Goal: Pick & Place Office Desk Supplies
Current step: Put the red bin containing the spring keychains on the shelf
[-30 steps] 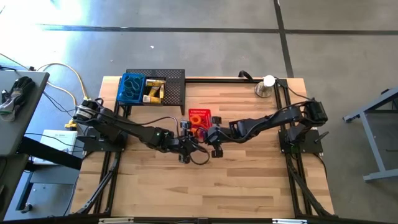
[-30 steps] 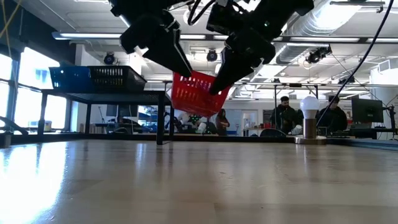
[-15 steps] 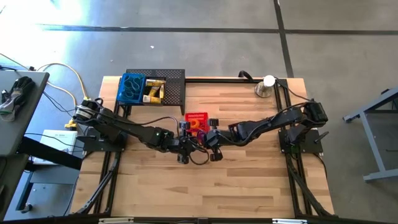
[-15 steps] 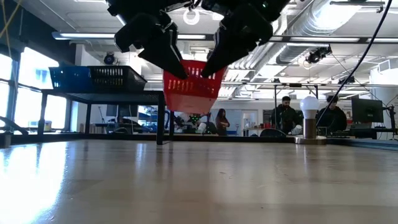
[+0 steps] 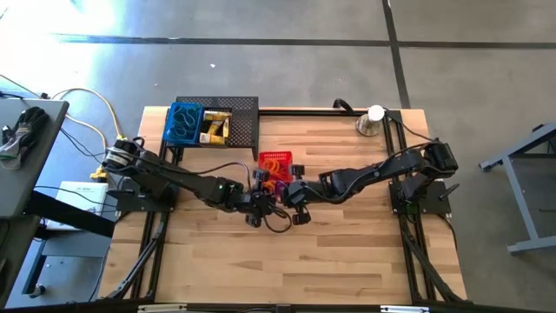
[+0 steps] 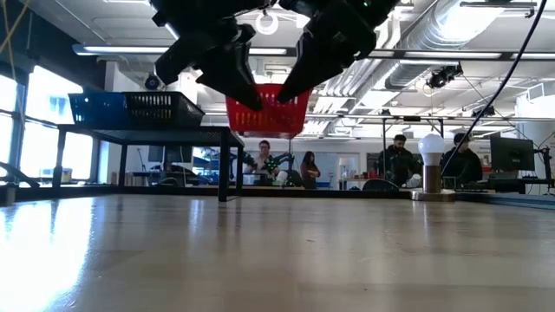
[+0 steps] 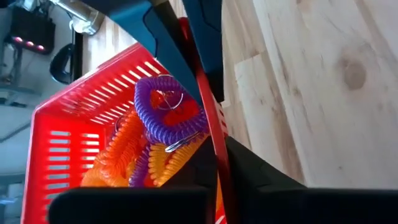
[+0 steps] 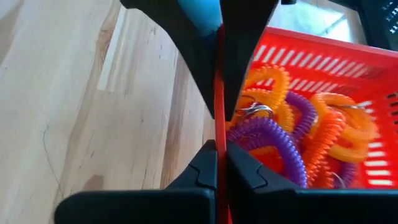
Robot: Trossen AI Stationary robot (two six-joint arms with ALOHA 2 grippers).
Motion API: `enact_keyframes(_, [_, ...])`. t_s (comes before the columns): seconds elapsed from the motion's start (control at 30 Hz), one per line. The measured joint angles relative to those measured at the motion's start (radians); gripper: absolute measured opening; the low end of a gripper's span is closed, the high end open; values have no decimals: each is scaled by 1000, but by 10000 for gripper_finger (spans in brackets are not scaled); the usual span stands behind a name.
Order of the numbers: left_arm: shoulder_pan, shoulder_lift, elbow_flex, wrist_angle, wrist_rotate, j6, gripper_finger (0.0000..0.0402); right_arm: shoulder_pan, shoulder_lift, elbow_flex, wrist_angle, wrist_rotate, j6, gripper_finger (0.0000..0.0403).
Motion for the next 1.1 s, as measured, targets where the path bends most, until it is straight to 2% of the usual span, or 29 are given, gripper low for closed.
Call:
enact_keyframes(0.13, [-1, 1, 0, 0, -4, 40, 5, -2, 0, 0, 1, -47, 33, 4])
enact_keyframes(0.23, [-1, 2, -1, -2, -7, 41, 3, 0, 0, 1, 4, -43, 63, 18])
enact_keyframes(0.5, [-7, 3, -3, -14, -12, 46, 1, 13, -2, 2, 15, -31, 119, 104])
enact_keyframes(0.57, [-16, 3, -3, -15, -13, 46, 1, 33, -6, 15, -20, 1, 172, 125])
enact_keyframes(0.7, [-45, -2, 0, -25, -15, 8, 1, 85, -43, 57, -106, 146, 203, 151])
enact_keyframes(0.93, [-50, -56, 1, -76, -18, -59, 1, 176, -115, 91, -177, 368, 110, 153])
enact_keyframes(1.1, [-30, -152, 44, -173, 47, -72, 1, 196, -129, 88, -288, 382, 221, 142])
